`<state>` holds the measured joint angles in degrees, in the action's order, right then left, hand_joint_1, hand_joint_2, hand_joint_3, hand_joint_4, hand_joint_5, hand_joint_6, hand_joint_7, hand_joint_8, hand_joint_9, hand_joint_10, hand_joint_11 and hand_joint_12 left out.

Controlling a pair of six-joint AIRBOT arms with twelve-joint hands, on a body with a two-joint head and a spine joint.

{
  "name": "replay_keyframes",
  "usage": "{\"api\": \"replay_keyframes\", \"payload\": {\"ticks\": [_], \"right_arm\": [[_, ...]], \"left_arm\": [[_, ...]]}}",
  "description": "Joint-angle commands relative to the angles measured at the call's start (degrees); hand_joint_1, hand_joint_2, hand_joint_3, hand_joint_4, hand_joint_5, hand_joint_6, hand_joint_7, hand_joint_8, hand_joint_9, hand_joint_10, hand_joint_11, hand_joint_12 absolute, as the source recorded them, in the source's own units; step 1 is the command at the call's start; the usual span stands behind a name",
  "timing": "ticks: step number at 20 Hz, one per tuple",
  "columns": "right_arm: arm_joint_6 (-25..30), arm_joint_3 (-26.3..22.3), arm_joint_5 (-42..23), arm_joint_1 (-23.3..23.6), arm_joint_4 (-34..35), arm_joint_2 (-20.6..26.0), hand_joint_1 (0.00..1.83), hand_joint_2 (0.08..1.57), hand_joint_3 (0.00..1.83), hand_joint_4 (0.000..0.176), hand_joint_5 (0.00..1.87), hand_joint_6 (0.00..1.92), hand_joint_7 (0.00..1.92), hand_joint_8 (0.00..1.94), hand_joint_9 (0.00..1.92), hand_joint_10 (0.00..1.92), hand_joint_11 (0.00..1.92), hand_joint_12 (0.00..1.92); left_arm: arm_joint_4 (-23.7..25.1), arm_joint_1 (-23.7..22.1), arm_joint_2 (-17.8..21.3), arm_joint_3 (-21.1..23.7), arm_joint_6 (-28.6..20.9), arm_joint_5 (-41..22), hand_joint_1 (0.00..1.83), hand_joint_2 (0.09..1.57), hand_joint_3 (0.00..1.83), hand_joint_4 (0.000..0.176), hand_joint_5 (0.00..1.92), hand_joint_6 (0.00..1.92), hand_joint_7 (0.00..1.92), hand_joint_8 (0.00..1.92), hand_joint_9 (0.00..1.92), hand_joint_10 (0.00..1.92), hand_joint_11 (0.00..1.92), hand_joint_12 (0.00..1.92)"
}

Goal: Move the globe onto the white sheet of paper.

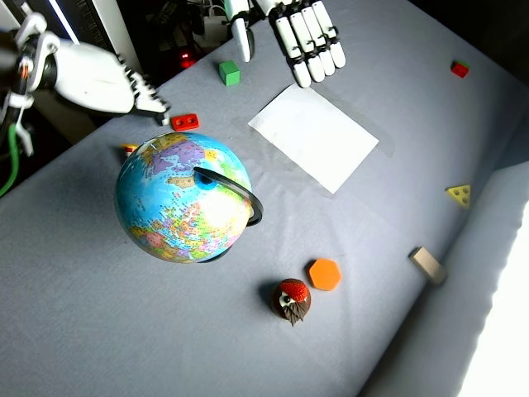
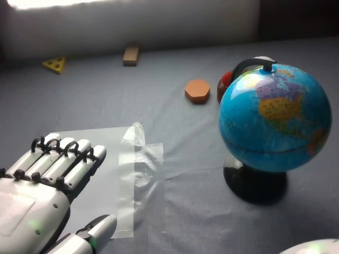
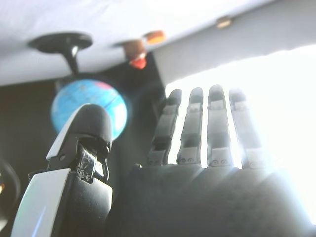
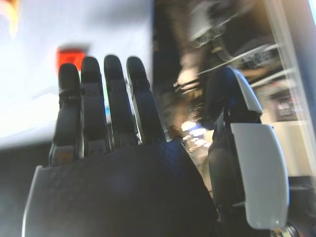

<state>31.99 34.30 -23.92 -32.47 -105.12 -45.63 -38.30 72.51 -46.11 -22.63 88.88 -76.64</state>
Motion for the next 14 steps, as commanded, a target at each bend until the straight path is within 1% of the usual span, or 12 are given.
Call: {"api": "replay_keyframes", "payload": {"ticks": [1,2,3,4,5,7,8,9,11,14], "right_arm": [[-3.8,0.0,-4.8,-0.1,4.4,0.8,0.15,1.19,0.0,0.0,0.32,0.01,0.32,0.0,0.31,0.03,0.0,0.76],[-8.3,0.7,-6.6,-0.6,7.3,2.0,0.15,1.19,0.0,0.0,0.32,0.01,0.32,0.0,0.31,0.03,0.0,0.8],[-12.2,1.7,-9.4,-1.3,10.1,3.3,0.16,1.18,0.0,0.0,0.33,0.01,0.32,0.0,0.31,0.02,0.0,0.8],[-14.8,2.5,-11.2,-1.9,11.9,4.2,0.16,1.19,0.0,0.0,0.33,0.01,0.32,0.0,0.31,0.02,0.0,0.8],[-19.0,3.8,-13.2,-2.9,14.5,5.4,0.16,1.19,0.0,0.0,0.33,0.01,0.32,0.0,0.31,0.02,0.0,0.8],[-29.0,7.0,-16.4,-5.9,21.2,6.9,0.16,1.19,0.0,0.0,0.34,0.02,0.32,0.0,0.31,0.02,0.0,0.8],[-31.8,7.9,-17.4,-6.9,23.2,7.1,0.17,1.18,0.0,0.0,0.35,0.02,0.33,0.0,0.31,0.02,0.0,0.8],[-36.1,10.0,-19.2,-8.6,27.1,7.2,0.17,1.18,0.0,0.0,0.34,0.02,0.33,0.0,0.31,0.02,0.0,0.8],[-39.6,13.1,-21.0,-10.4,31.1,7.0,0.18,1.18,0.0,0.0,0.34,0.01,0.33,0.0,0.31,0.02,0.0,0.8],[-46.6,18.1,-24.6,-13.2,36.7,6.2,0.18,1.18,0.0,0.0,0.34,0.01,0.33,0.0,0.32,0.02,0.0,0.8]], "left_arm": [[3.1,0.1,-0.4,-0.5,-0.3,-6.5,0.0,1.35,0.01,0.0,0.05,0.0,0.03,0.0,0.03,0.0,0.0,0.0],[3.8,0.7,-0.8,-0.9,-0.8,-6.5,0.0,1.35,0.01,0.0,0.05,0.0,0.03,0.0,0.03,0.0,0.0,0.0],[4.1,1.3,-1.1,-1.2,-1.4,-6.5,0.0,1.35,0.01,0.0,0.04,0.0,0.02,0.0,0.03,0.0,0.0,0.0],[4.1,1.7,-1.4,-1.4,-1.4,-6.5,0.0,1.35,0.01,0.0,0.04,0.0,0.02,0.0,0.03,0.0,0.0,0.0],[4.2,2.4,-1.7,-1.6,-1.8,-6.5,0.0,1.35,0.01,0.0,0.04,0.0,0.02,0.0,0.03,0.0,0.0,0.0],[4.6,3.1,-2.3,-2.0,-1.9,-6.4,0.0,1.35,0.01,0.0,0.04,0.0,0.02,0.0,0.03,0.0,0.0,0.0],[4.7,3.3,-2.5,-2.2,-2.0,-6.3,0.0,1.35,0.01,0.0,0.04,0.0,0.02,0.0,0.03,0.0,0.0,0.0],[4.8,3.4,-3.0,-2.5,-2.3,-5.9,0.0,1.35,0.01,0.0,0.05,0.0,0.02,0.0,0.03,0.0,0.0,0.0],[5.3,3.6,-3.7,-3.0,-2.8,-5.1,0.0,1.35,0.0,0.0,0.05,0.0,0.02,0.0,0.03,0.0,0.0,0.0],[5.3,3.6,-5.2,-4.1,-2.8,-3.7,0.0,1.35,0.0,0.0,0.04,0.0,0.02,0.0,0.03,0.0,0.0,0.0]]}}
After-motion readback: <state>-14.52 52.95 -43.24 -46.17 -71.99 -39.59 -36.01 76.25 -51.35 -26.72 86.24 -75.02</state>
